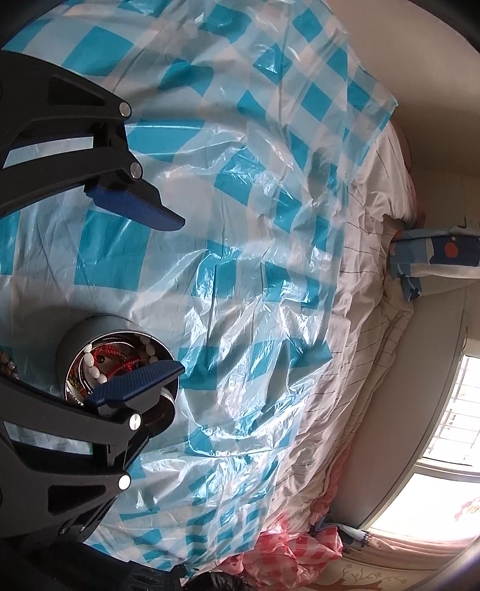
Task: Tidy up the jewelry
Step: 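Open both grippers over the tin to drop the bracelet and bangle, then move both open grippers back to the brown bead bracelets on the sheet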
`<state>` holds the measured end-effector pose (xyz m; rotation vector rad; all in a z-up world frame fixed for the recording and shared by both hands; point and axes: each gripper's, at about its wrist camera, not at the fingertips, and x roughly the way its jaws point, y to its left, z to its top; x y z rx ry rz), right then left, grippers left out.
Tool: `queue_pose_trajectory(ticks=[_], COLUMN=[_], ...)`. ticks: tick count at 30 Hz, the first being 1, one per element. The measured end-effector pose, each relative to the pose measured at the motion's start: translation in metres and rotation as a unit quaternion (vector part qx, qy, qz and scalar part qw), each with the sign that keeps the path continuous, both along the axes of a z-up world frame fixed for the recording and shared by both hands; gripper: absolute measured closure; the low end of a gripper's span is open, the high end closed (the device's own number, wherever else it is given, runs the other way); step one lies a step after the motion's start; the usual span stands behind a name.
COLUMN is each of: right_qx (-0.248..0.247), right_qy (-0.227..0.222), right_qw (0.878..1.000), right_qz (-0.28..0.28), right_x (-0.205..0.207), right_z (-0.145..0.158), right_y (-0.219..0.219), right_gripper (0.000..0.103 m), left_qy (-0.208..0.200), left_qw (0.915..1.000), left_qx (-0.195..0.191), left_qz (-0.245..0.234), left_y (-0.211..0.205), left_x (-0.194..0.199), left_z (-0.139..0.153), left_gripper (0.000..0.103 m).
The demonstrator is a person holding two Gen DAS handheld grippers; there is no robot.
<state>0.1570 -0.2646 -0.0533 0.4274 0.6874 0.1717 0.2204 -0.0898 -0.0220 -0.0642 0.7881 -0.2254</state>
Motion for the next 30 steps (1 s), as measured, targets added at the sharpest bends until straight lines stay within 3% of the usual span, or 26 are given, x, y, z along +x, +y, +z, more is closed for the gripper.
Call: queue_pose_trajectory(ticks=[10, 20, 23, 25, 30], right_qx=[-0.018, -0.019, -0.007, 0.006, -0.01], right_qy=[0.01, -0.005, -0.004, 0.004, 0.038], right_qw=[1.0, 1.0, 1.0, 1.0, 0.999], right_qz=[-0.005, -0.017, -0.018, -0.015, 0.001], right_x=[0.005, 0.0, -0.01, -0.024, -0.054], right_z=[-0.004, 0.007, 0.013, 0.015, 0.012], right_y=[0.003, -0.006, -0.015, -0.02, -0.018], right_gripper=[0.088, 0.073, 0.07, 0.068, 0.061], left_qy=[0.006, 0.036, 0.068, 0.098, 0.118], left_qw=[1.0, 0.9986, 0.997, 0.9931, 0.9827], left_qx=[-0.001, -0.035, -0.037, -0.037, 0.001], left_qz=[0.0, 0.015, -0.004, -0.052, -0.143], left_y=[0.001, 0.026, 0.033, 0.031, 0.008], left_x=[0.0, 0.003, -0.004, -0.013, -0.048], left_z=[-0.001, -0.005, -0.014, -0.019, -0.031], left_gripper=[0.031, 0.029, 0.029, 0.029, 0.029])
